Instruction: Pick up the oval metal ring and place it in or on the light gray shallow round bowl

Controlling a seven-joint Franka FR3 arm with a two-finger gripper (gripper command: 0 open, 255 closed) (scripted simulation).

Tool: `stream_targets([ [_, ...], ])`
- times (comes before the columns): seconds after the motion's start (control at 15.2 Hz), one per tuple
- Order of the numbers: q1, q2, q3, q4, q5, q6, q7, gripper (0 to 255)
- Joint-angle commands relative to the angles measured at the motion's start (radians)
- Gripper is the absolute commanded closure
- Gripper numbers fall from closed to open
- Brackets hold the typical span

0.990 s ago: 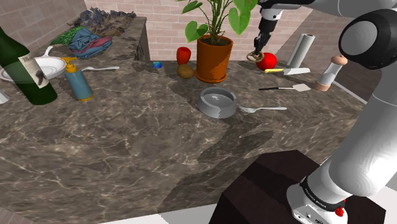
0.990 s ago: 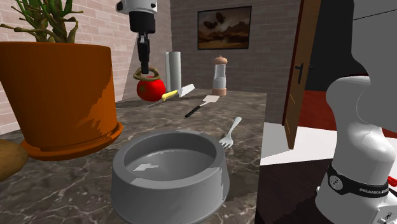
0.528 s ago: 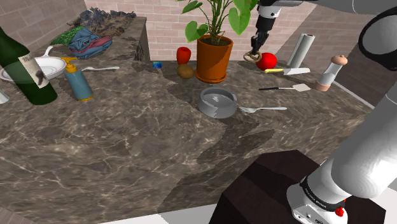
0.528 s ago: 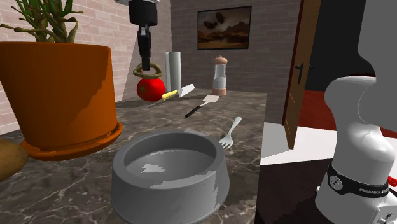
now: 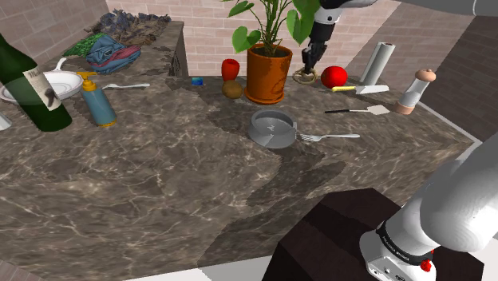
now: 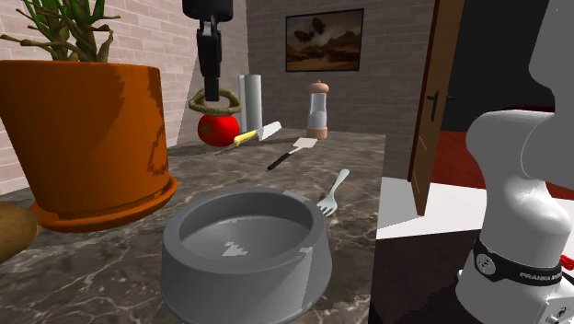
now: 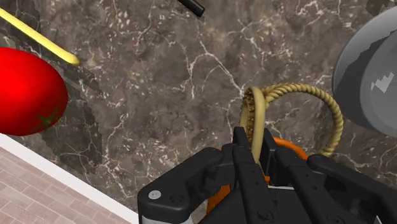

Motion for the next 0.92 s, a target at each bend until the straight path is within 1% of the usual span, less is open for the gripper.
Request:
stream_targets([
  [0.0, 0.023, -0.05, 0.027, -0.05, -0.015, 0.001, 0.055, 255],
  [0.4, 0.084, -0.124, 0.114, -0.122, -0.026, -0.004, 0.205, 255],
  [0.86, 0.151, -0.162, 0.216, -0.152, -0.018, -0.017, 0.372, 255],
])
